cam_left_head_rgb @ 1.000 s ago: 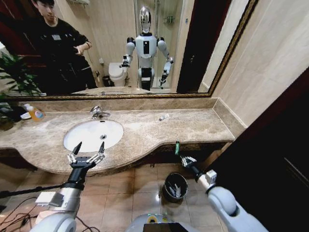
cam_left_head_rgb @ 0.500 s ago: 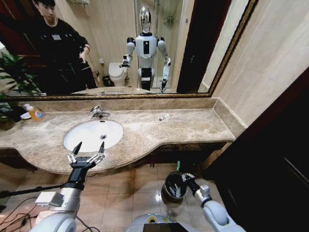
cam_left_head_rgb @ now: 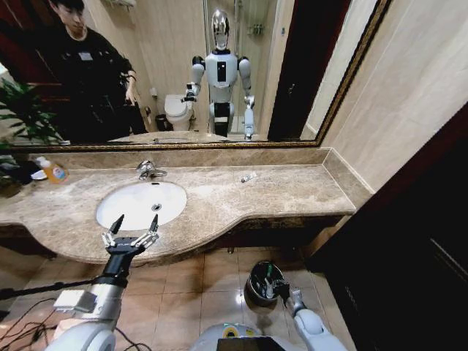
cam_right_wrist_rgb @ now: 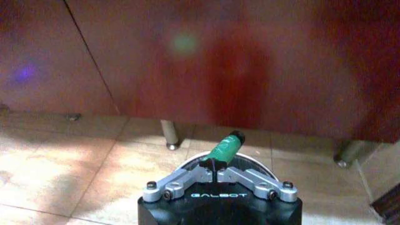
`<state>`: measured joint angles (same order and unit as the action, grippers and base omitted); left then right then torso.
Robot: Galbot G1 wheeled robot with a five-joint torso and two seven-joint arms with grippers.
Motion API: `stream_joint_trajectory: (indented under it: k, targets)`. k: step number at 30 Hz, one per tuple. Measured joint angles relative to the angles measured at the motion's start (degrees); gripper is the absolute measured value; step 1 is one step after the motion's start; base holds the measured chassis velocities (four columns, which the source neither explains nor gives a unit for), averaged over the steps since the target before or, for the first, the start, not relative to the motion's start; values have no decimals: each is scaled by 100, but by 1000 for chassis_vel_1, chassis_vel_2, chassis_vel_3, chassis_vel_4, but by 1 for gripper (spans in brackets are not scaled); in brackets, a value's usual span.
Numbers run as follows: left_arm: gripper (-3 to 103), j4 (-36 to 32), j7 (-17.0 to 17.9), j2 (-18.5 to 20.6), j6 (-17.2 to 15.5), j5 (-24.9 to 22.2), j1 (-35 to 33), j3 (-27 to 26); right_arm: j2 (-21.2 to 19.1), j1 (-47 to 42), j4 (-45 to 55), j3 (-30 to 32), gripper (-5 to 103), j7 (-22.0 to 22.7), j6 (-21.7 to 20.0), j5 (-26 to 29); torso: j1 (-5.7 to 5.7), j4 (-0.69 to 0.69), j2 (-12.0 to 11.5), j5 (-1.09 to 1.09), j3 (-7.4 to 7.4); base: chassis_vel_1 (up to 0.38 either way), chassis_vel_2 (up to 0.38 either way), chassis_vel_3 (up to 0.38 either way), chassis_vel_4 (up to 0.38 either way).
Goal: Pick up the trash from the sink and place it in the trash bin.
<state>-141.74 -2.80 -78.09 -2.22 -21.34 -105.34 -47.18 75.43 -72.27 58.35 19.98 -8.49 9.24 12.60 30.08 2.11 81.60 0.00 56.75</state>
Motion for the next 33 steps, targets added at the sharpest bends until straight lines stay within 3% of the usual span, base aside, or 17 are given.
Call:
stream_joint_trajectory:
  k: [13, 16, 18, 21, 30, 33]
  targets:
    - [100, 0, 0, 0, 0, 0, 0, 0, 159, 285, -491, 94, 0, 153, 87, -499, 0, 0, 0, -1, 0, 0, 0, 0, 0]
    - [100, 0, 0, 0, 0, 0, 0, 0, 171, 263, -384, 96, 16, 207, 50, -639, 0, 0, 0, -1, 0, 0, 0, 0, 0]
    - [100, 0, 0, 0, 0, 0, 0, 0, 180, 269, -384, 95, 16, 243, 51, -669, 0, 0, 0, 0, 0, 0, 0, 0, 0]
    - [100, 0, 0, 0, 0, 0, 0, 0, 198, 294, -389, 89, 33, 317, 63, -723, 0, 0, 0, -1, 0, 0, 0, 0, 0]
    - [100, 0, 0, 0, 0, 0, 0, 0, 205, 291, -418, 81, 60, 335, 78, -731, 0, 0, 0, 0, 0, 0, 0, 0, 0]
    - [100, 0, 0, 0, 0, 0, -1, 0, 197, 283, -414, 83, 77, 340, 87, -724, 0, 0, 0, 0, 0, 0, 0, 0, 0]
